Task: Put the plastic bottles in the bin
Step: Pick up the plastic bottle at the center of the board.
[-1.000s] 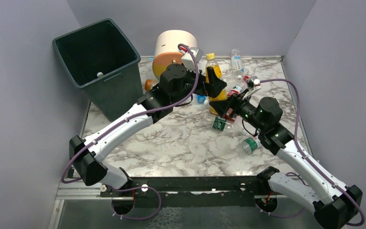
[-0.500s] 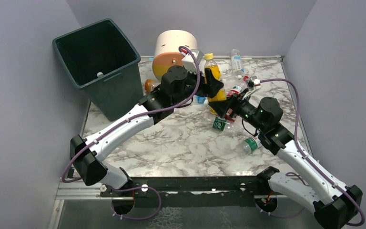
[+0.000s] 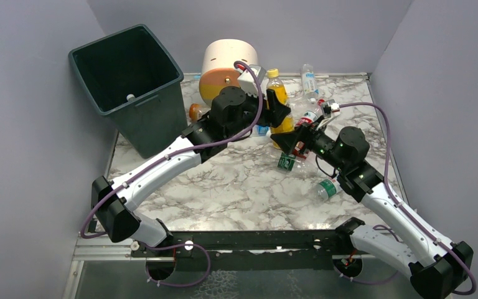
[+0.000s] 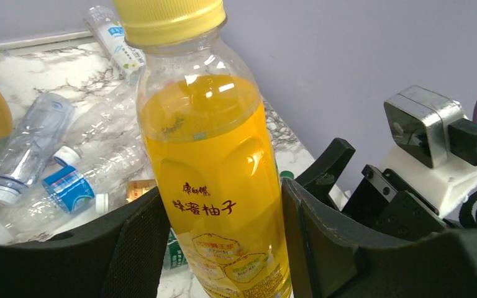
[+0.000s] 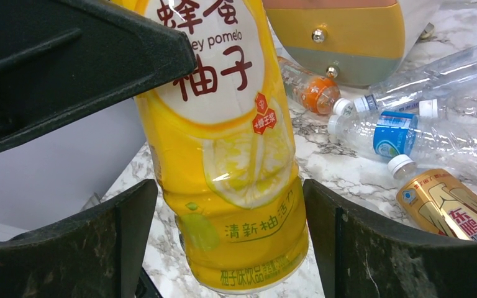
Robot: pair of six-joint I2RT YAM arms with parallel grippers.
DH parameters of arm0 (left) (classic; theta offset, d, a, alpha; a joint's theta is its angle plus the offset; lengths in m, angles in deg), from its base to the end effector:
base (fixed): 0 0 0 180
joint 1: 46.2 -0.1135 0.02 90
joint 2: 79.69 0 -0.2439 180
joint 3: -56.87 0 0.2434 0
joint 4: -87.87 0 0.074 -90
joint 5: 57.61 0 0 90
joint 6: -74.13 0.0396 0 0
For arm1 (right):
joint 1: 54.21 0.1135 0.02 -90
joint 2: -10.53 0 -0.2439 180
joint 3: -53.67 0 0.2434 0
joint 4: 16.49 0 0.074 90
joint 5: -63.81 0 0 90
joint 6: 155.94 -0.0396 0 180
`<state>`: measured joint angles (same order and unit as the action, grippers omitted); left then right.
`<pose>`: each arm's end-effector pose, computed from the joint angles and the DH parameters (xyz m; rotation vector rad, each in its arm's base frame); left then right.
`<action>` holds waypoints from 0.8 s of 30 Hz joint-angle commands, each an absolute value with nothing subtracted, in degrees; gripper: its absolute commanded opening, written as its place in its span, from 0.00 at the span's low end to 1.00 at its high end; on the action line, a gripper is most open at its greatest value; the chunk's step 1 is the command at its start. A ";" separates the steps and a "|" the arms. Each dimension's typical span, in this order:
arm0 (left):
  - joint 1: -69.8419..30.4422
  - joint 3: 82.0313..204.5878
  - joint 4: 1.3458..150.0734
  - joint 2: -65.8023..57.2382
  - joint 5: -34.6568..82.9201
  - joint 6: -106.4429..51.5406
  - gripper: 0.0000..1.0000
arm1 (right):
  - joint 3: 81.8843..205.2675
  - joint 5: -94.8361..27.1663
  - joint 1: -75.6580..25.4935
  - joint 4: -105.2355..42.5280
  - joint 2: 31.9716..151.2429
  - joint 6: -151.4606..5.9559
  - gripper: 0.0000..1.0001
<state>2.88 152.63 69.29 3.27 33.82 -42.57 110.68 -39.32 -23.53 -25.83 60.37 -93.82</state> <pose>0.2238 -0.2566 0.3980 0.3234 1.7375 -0.9636 0.1818 0.1183 0.3260 -0.2280 1.6812 0.9634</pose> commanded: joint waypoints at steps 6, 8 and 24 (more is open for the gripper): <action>3.09 158.27 65.96 3.27 40.46 -36.57 0.59 | 112.21 -41.66 -23.54 -25.85 60.73 -94.24 1.00; 3.03 159.86 64.86 3.58 41.41 -35.60 0.59 | 112.13 -41.43 -23.54 -26.36 60.53 -94.24 1.00; 0.79 176.81 54.67 1.15 60.28 -16.33 0.64 | 110.66 -40.83 -23.54 -27.39 60.03 -94.28 1.00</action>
